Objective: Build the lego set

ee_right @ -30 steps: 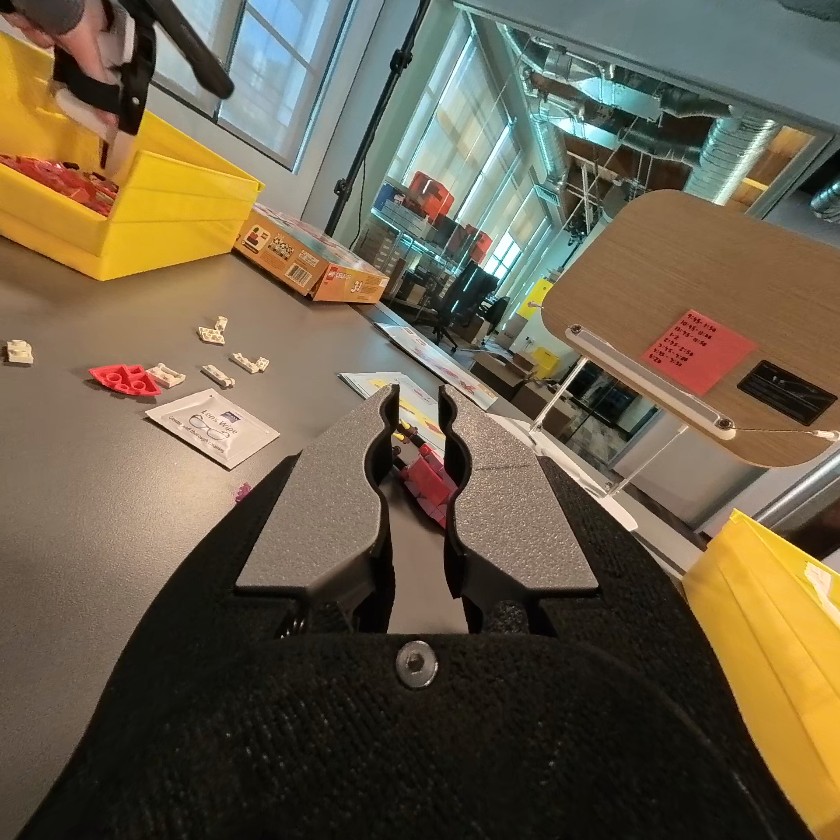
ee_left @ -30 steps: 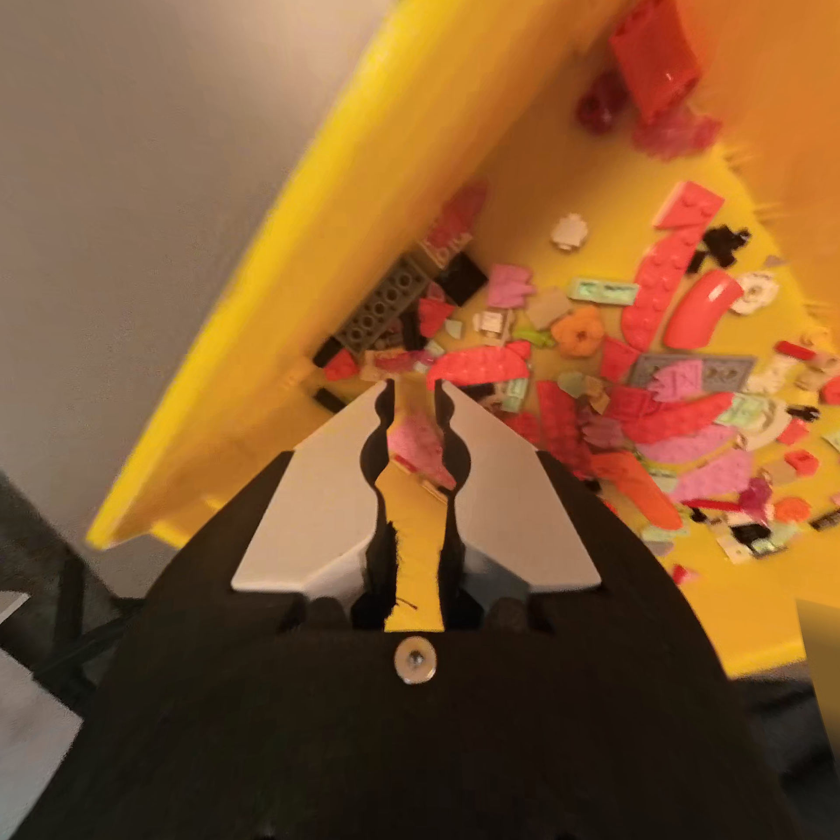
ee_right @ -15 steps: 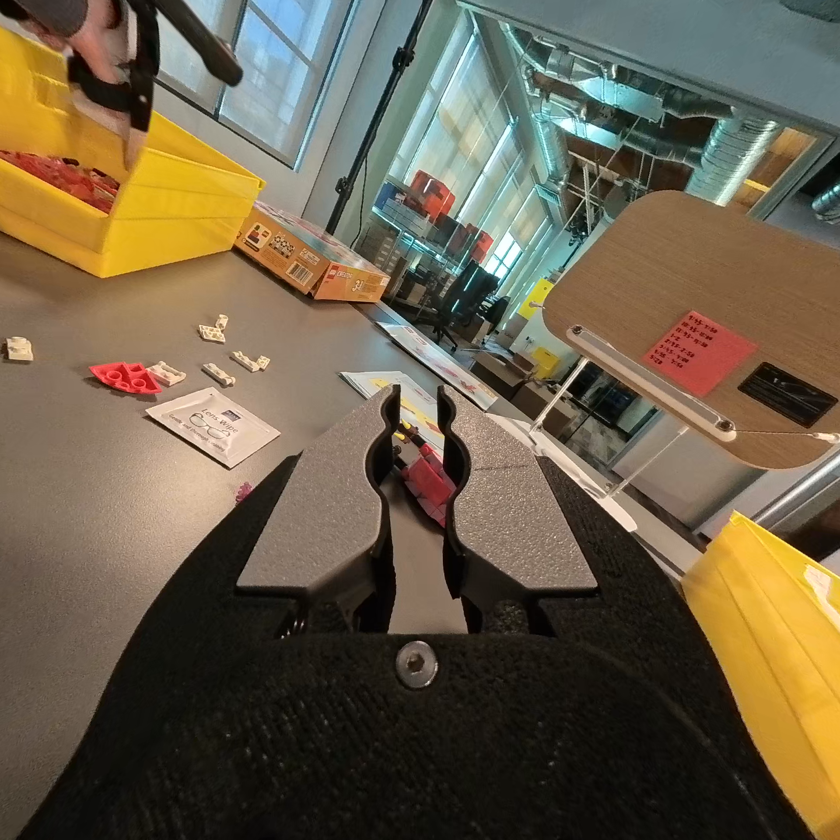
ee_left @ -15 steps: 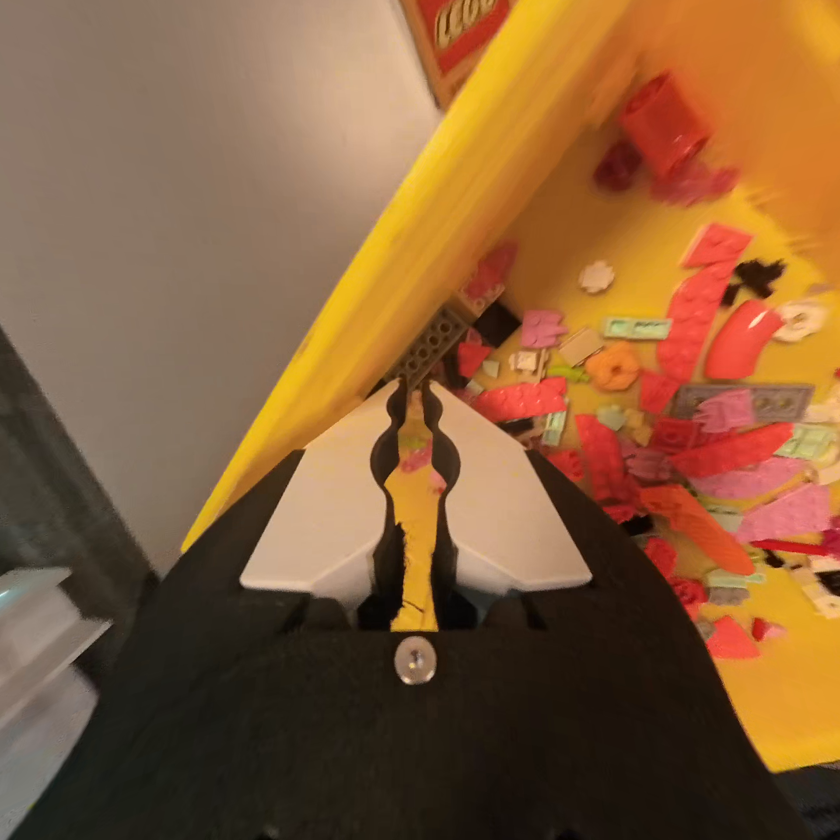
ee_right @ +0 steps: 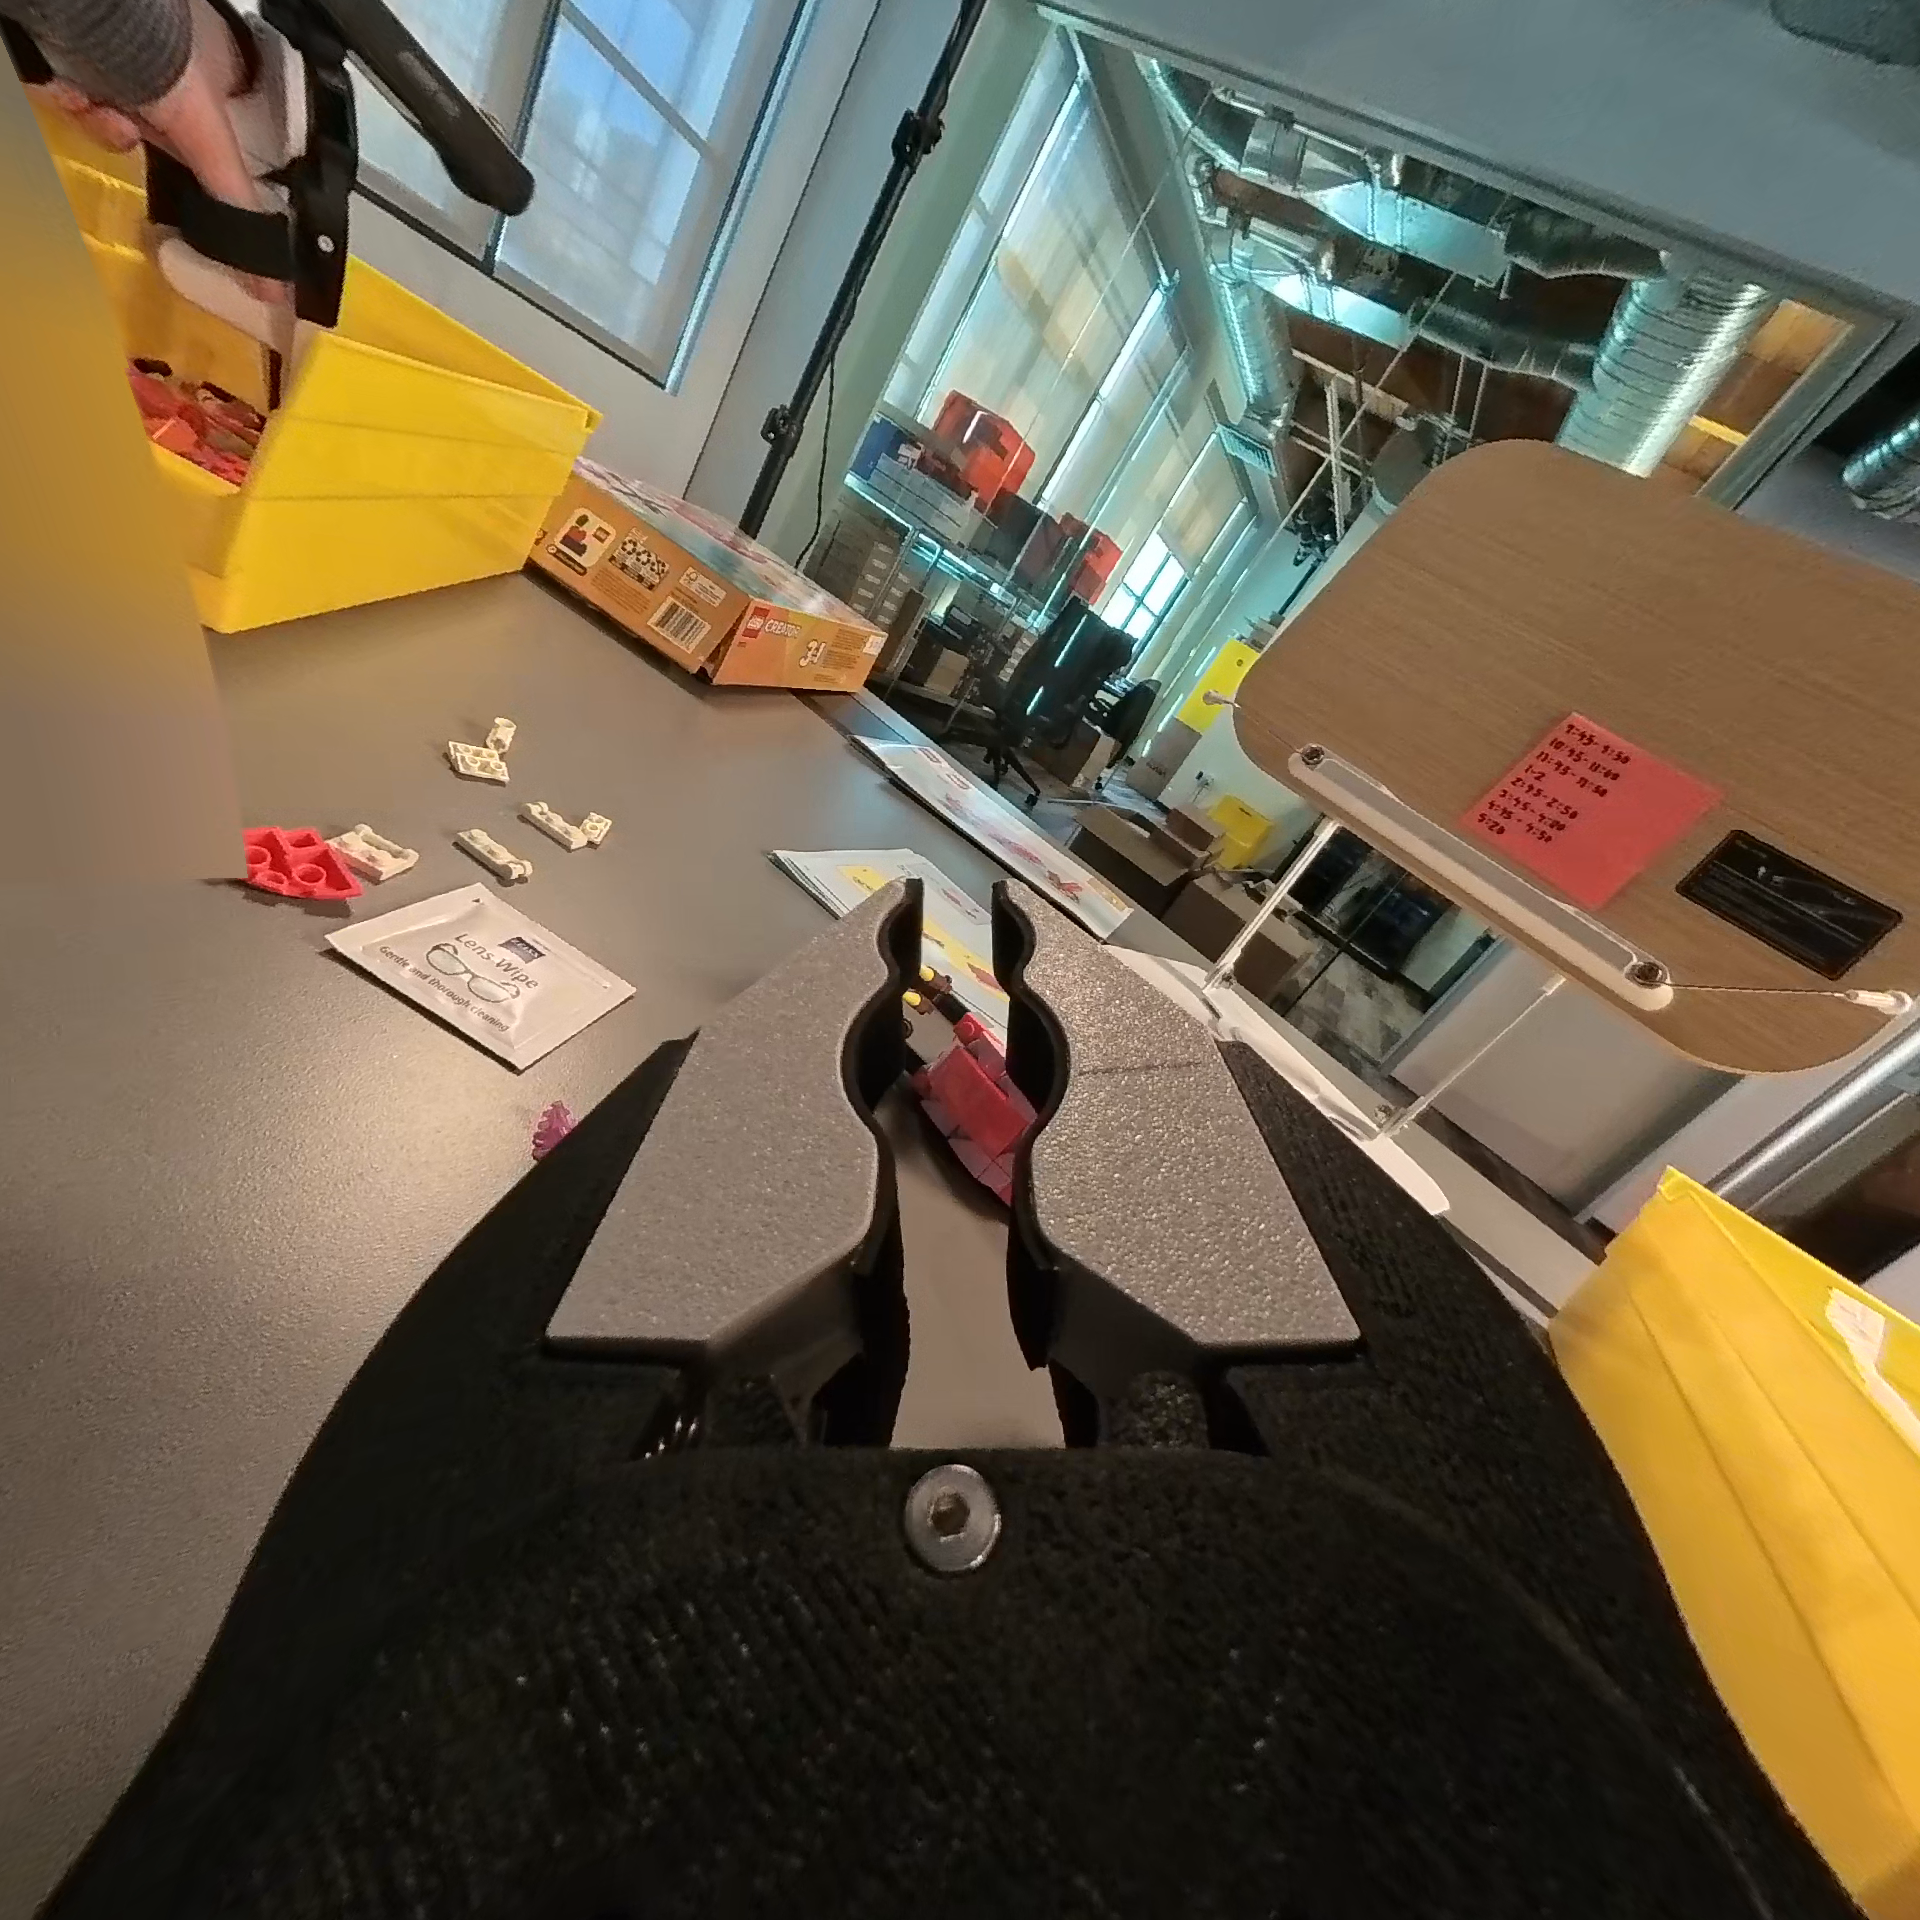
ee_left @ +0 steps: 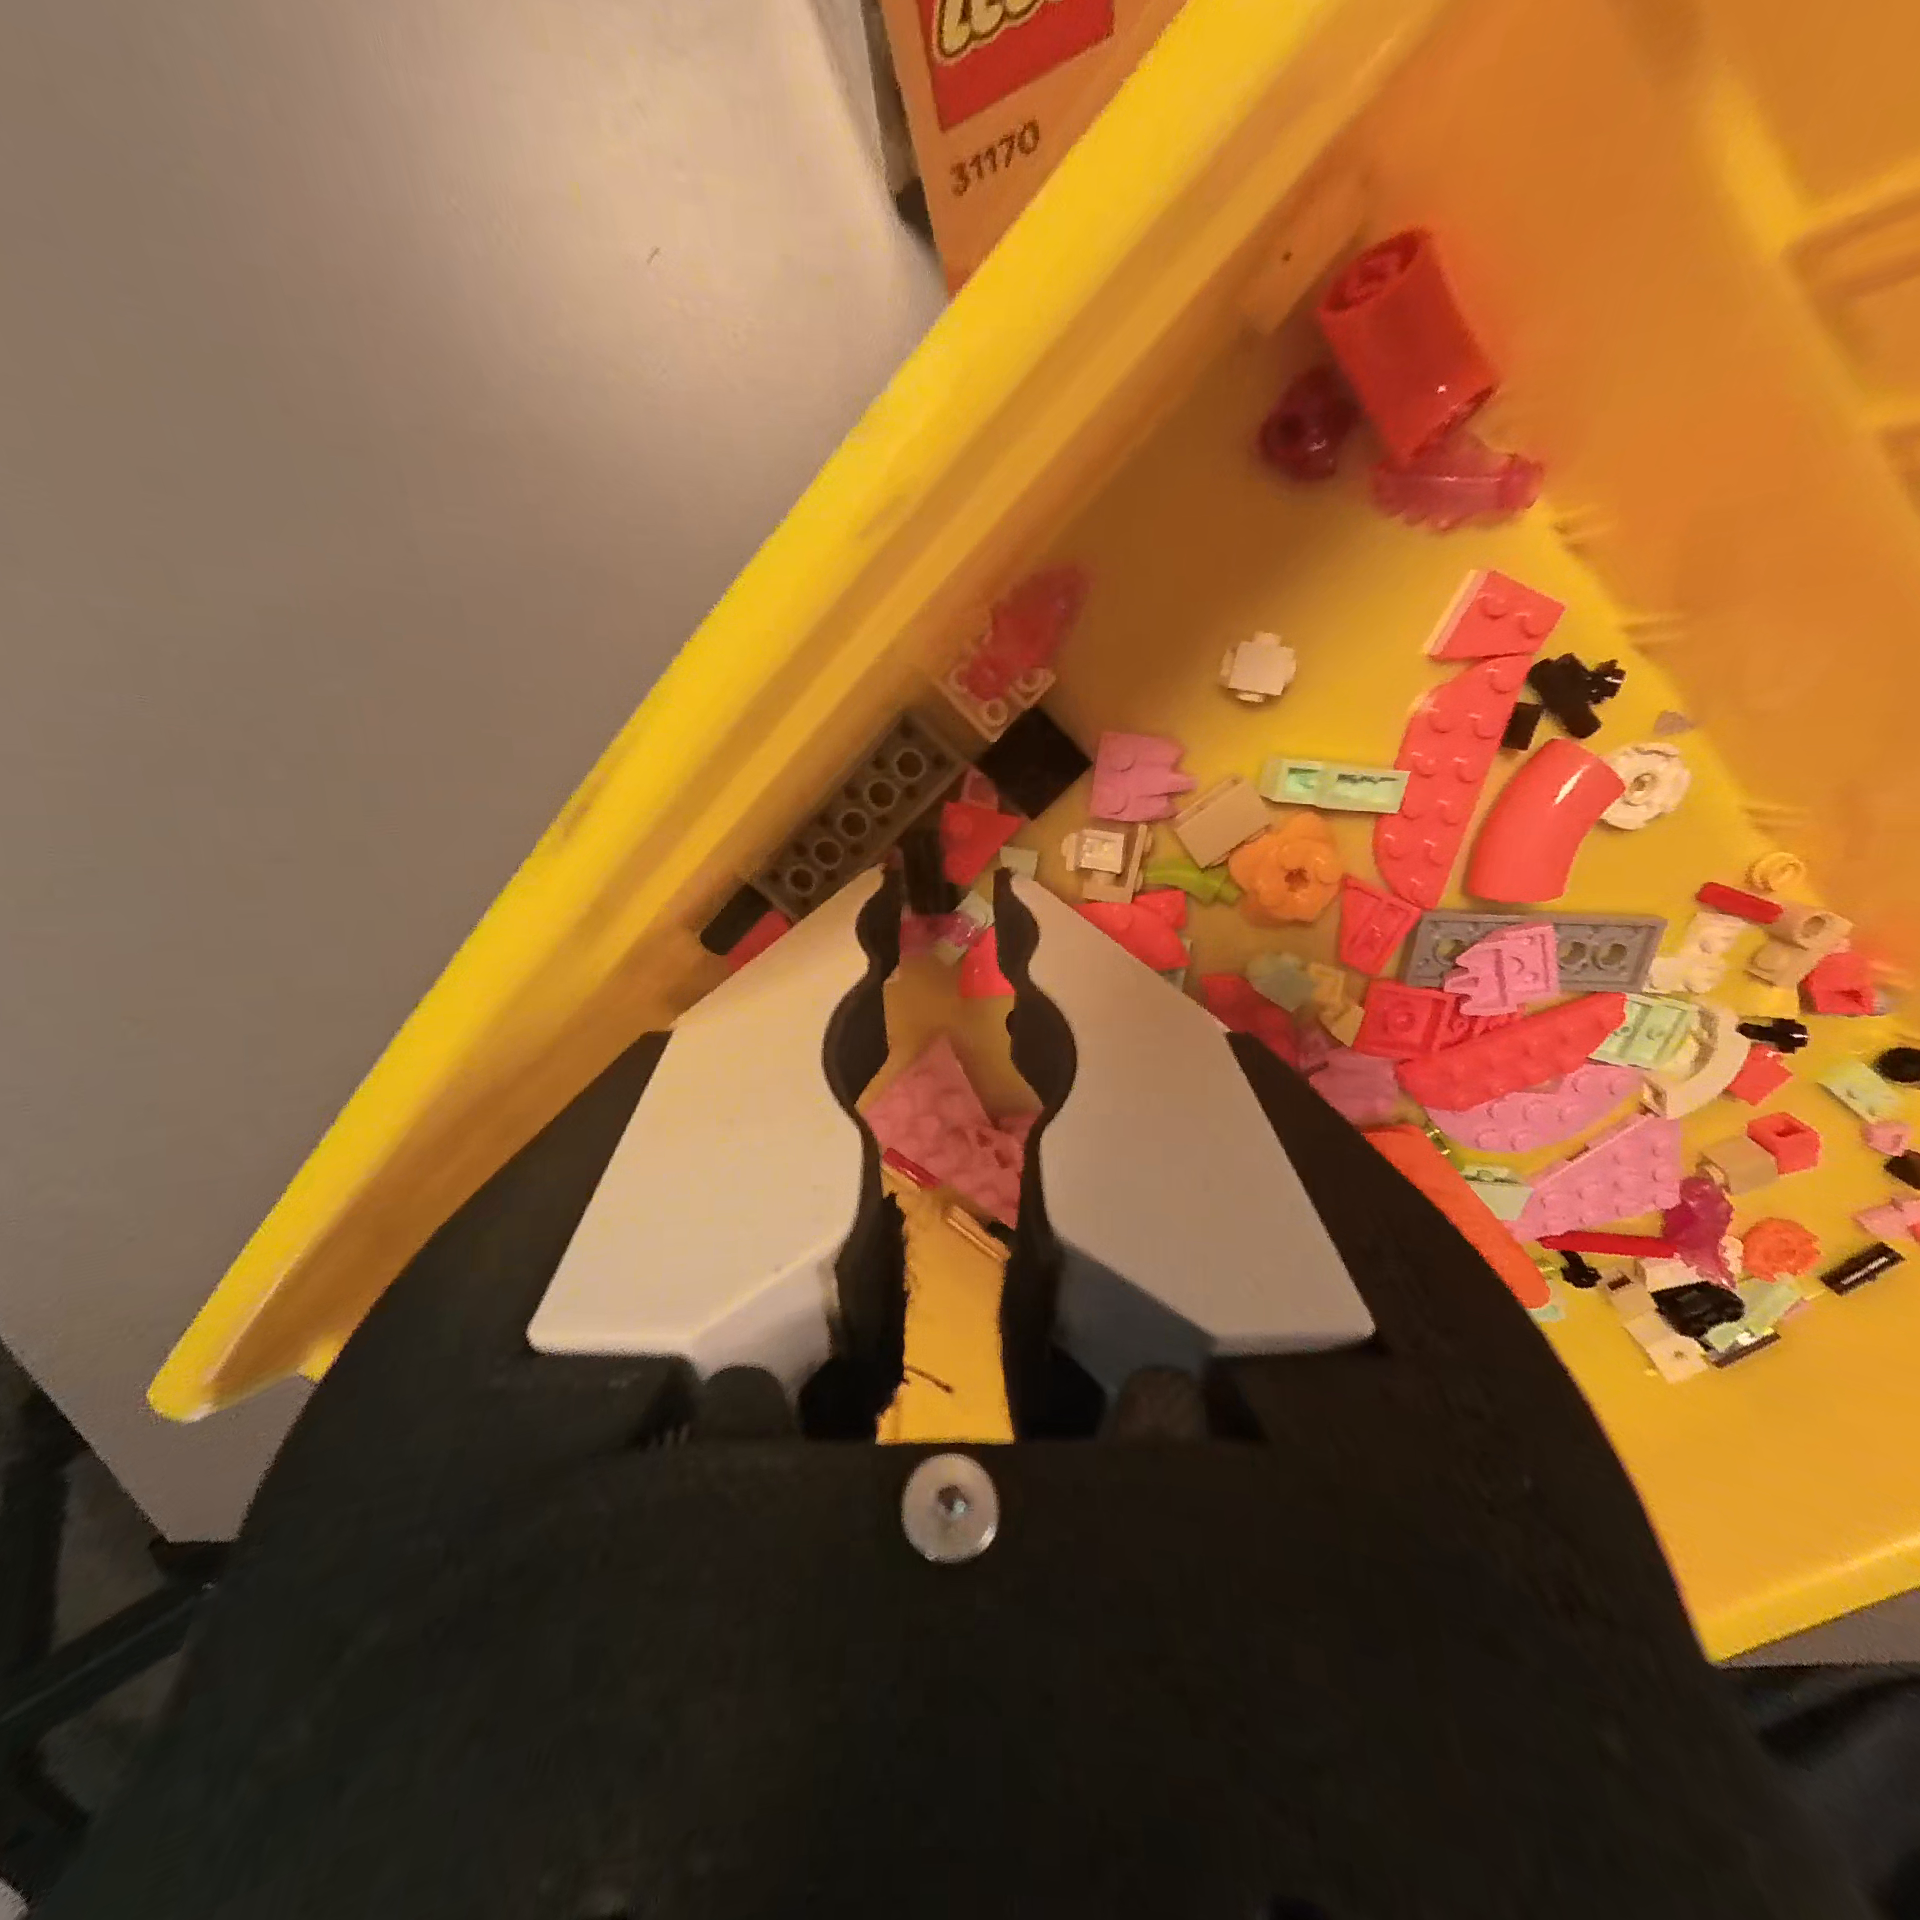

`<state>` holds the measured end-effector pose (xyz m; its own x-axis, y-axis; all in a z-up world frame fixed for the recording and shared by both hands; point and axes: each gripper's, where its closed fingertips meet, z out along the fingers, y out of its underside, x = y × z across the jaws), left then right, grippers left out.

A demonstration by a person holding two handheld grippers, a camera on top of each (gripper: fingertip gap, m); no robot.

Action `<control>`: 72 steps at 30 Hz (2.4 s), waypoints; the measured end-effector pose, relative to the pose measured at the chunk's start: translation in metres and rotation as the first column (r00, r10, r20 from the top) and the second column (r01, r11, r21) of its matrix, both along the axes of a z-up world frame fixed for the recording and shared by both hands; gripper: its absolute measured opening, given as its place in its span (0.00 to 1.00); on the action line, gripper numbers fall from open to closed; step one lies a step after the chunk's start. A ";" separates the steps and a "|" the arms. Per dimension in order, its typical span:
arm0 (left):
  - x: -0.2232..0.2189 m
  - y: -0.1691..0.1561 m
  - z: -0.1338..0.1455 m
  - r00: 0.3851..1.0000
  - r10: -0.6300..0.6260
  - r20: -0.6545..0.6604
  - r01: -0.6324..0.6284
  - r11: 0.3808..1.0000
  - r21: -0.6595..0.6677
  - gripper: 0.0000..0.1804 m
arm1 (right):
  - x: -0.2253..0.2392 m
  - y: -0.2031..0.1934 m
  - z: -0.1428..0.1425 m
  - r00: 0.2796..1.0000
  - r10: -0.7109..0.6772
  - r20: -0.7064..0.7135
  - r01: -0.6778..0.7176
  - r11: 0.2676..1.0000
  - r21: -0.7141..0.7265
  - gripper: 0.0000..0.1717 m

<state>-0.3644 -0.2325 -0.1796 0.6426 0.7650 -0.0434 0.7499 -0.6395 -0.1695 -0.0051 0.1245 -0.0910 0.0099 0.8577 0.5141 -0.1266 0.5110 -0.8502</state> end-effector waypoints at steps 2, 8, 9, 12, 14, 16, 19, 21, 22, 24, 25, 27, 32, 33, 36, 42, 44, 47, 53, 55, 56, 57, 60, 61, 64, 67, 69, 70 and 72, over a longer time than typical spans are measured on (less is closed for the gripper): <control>0.001 -0.001 -0.002 1.000 -0.004 0.010 0.004 1.000 -0.013 0.09 | 0.000 0.000 0.000 1.000 -0.001 -0.001 0.001 1.000 -0.002 0.06; 0.000 -0.002 -0.002 1.000 0.010 0.013 -0.009 1.000 -0.019 0.01 | 0.000 0.001 0.001 1.000 -0.003 -0.006 0.003 1.000 -0.011 0.06; 0.001 -0.002 -0.003 1.000 0.009 0.020 -0.009 1.000 -0.019 0.01 | 0.000 0.001 0.001 1.000 -0.003 -0.006 0.003 1.000 -0.012 0.06; 0.004 -0.002 -0.004 0.999 0.003 0.034 -0.002 1.000 -0.020 0.02 | 0.000 0.001 0.001 1.000 -0.003 -0.007 0.003 1.000 -0.011 0.06; 0.008 0.000 -0.004 0.999 -0.017 0.051 0.017 1.000 -0.011 0.03 | 0.000 0.001 0.001 1.000 -0.003 -0.007 0.003 1.000 -0.010 0.06; 0.014 0.001 -0.007 0.996 -0.033 0.078 0.034 0.999 -0.007 0.03 | -0.001 0.001 0.001 1.000 -0.004 -0.007 0.004 1.000 -0.009 0.06; 0.021 0.003 -0.009 0.994 -0.073 0.080 0.075 0.997 -0.019 0.03 | 0.000 0.002 0.001 1.000 -0.005 -0.009 0.005 1.000 -0.010 0.05; 0.025 0.006 -0.008 0.992 -0.101 0.077 0.102 0.995 -0.014 0.03 | 0.000 0.002 0.001 1.000 -0.006 -0.009 0.006 1.000 -0.011 0.05; 0.028 0.008 -0.007 0.990 -0.117 0.077 0.118 0.993 -0.002 0.03 | 0.000 0.002 0.001 1.000 -0.006 -0.009 0.006 1.000 -0.011 0.05; 0.034 0.014 -0.005 0.987 -0.141 0.075 0.139 0.990 0.033 0.03 | 0.000 0.002 0.001 1.000 -0.007 -0.009 0.007 1.000 -0.011 0.05; 0.037 0.018 -0.002 0.986 -0.155 0.065 0.151 0.987 0.060 0.03 | 0.000 0.002 0.001 1.000 -0.007 -0.009 0.007 1.000 -0.011 0.05; 0.040 0.028 0.009 0.981 -0.194 0.004 0.192 0.974 0.124 0.08 | 0.000 0.002 0.001 1.000 -0.003 -0.004 0.003 1.000 -0.013 0.04; 0.061 0.051 0.041 0.948 -0.293 -0.123 0.316 0.914 0.255 0.23 | 0.002 0.003 0.000 1.000 -0.003 0.002 0.003 1.000 -0.018 0.02; 0.069 0.056 0.045 0.936 -0.325 -0.131 0.350 0.896 0.273 0.23 | 0.002 0.003 0.000 1.000 -0.008 0.002 0.008 1.000 -0.016 0.02; 0.097 0.065 0.049 0.901 -0.418 -0.114 0.432 0.850 0.302 0.22 | 0.001 0.005 -0.001 1.000 -0.020 0.005 0.020 1.000 -0.004 0.02; 0.136 0.067 0.040 0.811 -0.584 -0.046 0.574 0.776 0.260 0.10 | 0.000 0.010 -0.004 0.998 -0.070 0.007 0.069 0.997 0.040 0.03; 0.140 0.063 0.033 0.786 -0.617 -0.031 0.607 0.764 0.219 0.06 | 0.000 0.012 -0.004 0.996 -0.085 0.008 0.084 0.995 0.055 0.03; 0.150 0.072 0.029 0.758 -0.652 -0.019 0.634 0.729 0.258 0.04 | -0.001 0.014 -0.007 0.995 -0.101 0.020 0.099 0.993 0.064 0.03; 0.164 0.089 0.014 0.717 -0.697 -0.008 0.672 0.687 0.276 0.05 | -0.002 0.018 -0.011 0.990 -0.134 0.035 0.131 0.987 0.096 0.03; 0.149 0.095 0.013 0.756 -0.648 -0.093 0.649 0.724 0.233 0.03 | -0.002 0.019 -0.012 0.989 -0.145 0.039 0.139 0.984 0.114 0.03; 0.143 0.097 0.015 0.767 -0.627 -0.133 0.640 0.733 0.231 0.03 | -0.003 0.019 -0.013 0.988 -0.150 0.040 0.144 0.982 0.123 0.03; 0.139 0.101 0.019 0.772 -0.610 -0.178 0.636 0.731 0.247 0.04 | -0.003 0.019 -0.013 0.987 -0.156 0.041 0.149 0.980 0.134 0.03; 0.121 0.108 0.031 0.788 -0.528 -0.317 0.612 0.731 0.301 0.06 | -0.003 0.020 -0.014 0.984 -0.175 0.037 0.167 0.971 0.169 0.03; 0.115 0.107 0.033 0.792 -0.503 -0.344 0.601 0.740 0.301 0.06 | -0.003 0.020 -0.014 0.983 -0.182 0.035 0.173 0.968 0.181 0.03; 0.111 0.108 0.045 0.804 -0.453 -0.386 0.583 0.729 0.358 0.06 | -0.004 0.020 -0.017 0.980 -0.193 0.042 0.180 0.961 0.208 0.03; 0.116 0.108 0.044 0.813 -0.458 -0.359 0.577 0.716 0.393 0.06 | -0.007 0.021 -0.023 0.978 -0.197 0.073 0.177 0.959 0.224 0.03; 0.120 0.104 0.036 0.823 -0.476 -0.312 0.568 0.719 0.400 0.08 | -0.007 0.021 -0.023 0.977 -0.202 0.072 0.181 0.956 0.232 0.03; 0.122 0.101 0.032 0.832 -0.479 -0.280 0.555 0.728 0.403 0.08 | -0.007 0.022 -0.024 0.976 -0.203 0.074 0.181 0.956 0.233 0.02; 0.122 0.101 0.032 0.849 -0.466 -0.251 0.529 0.732 0.429 0.07 | -0.008 0.023 -0.023 0.976 -0.205 0.073 0.184 0.955 0.231 0.01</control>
